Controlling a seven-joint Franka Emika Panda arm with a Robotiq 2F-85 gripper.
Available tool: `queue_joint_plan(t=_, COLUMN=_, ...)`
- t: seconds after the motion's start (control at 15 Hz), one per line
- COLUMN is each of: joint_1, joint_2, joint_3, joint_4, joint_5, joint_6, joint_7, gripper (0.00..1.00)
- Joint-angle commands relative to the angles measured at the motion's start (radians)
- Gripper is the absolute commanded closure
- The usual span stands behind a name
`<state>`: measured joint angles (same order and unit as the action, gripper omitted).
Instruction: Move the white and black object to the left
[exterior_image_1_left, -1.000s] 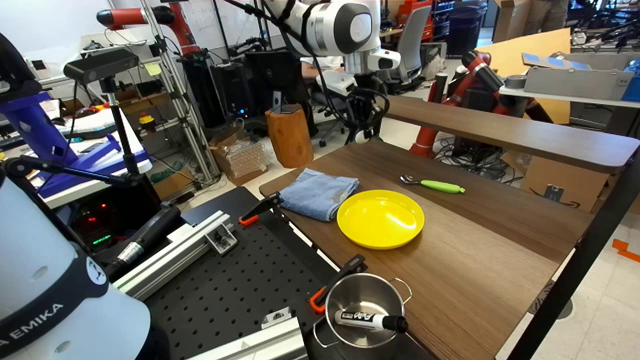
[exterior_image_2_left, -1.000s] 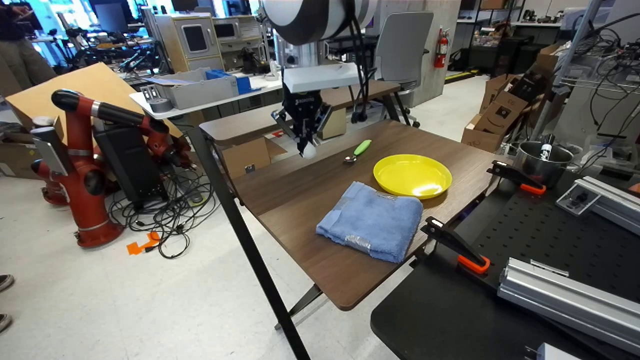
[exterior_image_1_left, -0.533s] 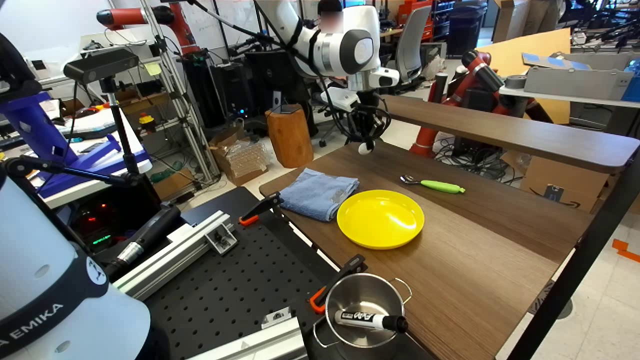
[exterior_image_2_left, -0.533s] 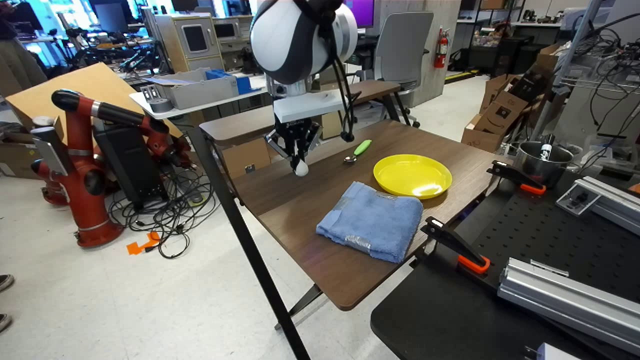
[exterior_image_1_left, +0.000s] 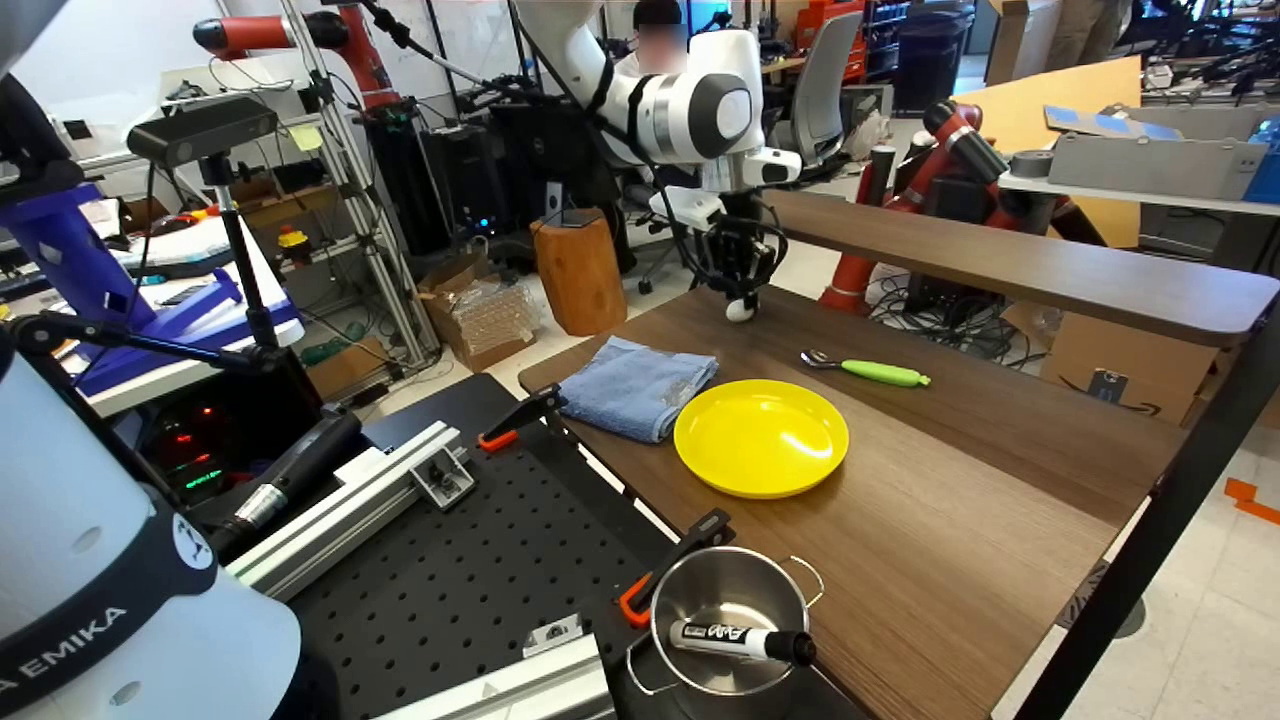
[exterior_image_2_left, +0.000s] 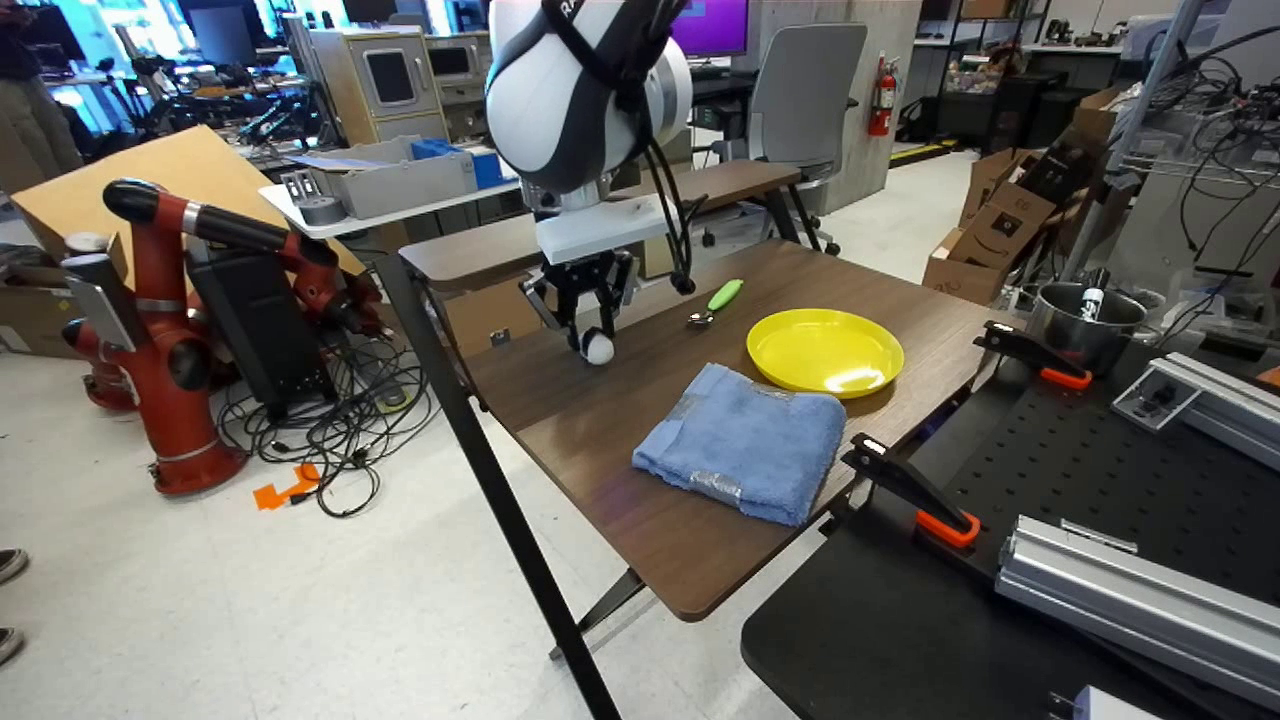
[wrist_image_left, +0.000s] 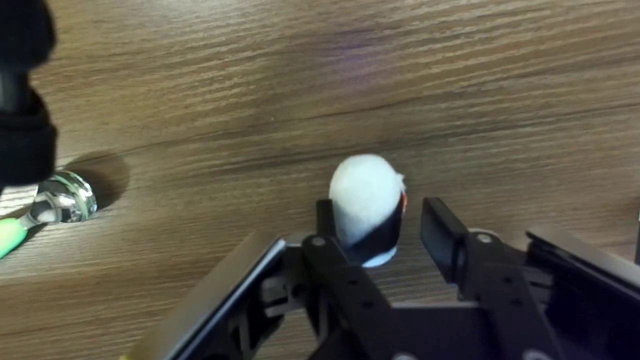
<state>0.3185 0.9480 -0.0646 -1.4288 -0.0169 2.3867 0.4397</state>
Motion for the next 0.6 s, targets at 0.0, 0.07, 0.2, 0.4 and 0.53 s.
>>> queue_joint_plan(t=0.0, joint_1=0.012, joint_2=0.026, joint_3=-0.015, joint_4=0.063, joint_5=-0.026, joint_6=-0.064, joint_7=0.023, gripper=0.19)
queue_joint_plan(t=0.07, joint_1=0.011, joint_2=0.026, joint_3=-0.013, joint_4=0.067, joint_5=-0.025, joint_6=-0.068, joint_7=0.022, gripper=0.13)
queue_joint_plan(t=0.2, joint_1=0.008, joint_2=0.024, joint_3=-0.011, joint_4=0.069, joint_5=-0.024, joint_6=-0.076, joint_7=0.02, gripper=0.01)
queue_joint_plan(t=0.4, joint_1=0.003, joint_2=0.006, joint_3=-0.004, joint_4=0.046, joint_5=-0.021, joint_6=-0.062, joint_7=0.009, gripper=0.0)
queue_joint_plan(t=0.53, joint_1=0.003, joint_2=-0.018, joint_3=-0.005, joint_4=0.013, joint_5=-0.023, joint_6=-0.038, joint_7=0.006, gripper=0.0)
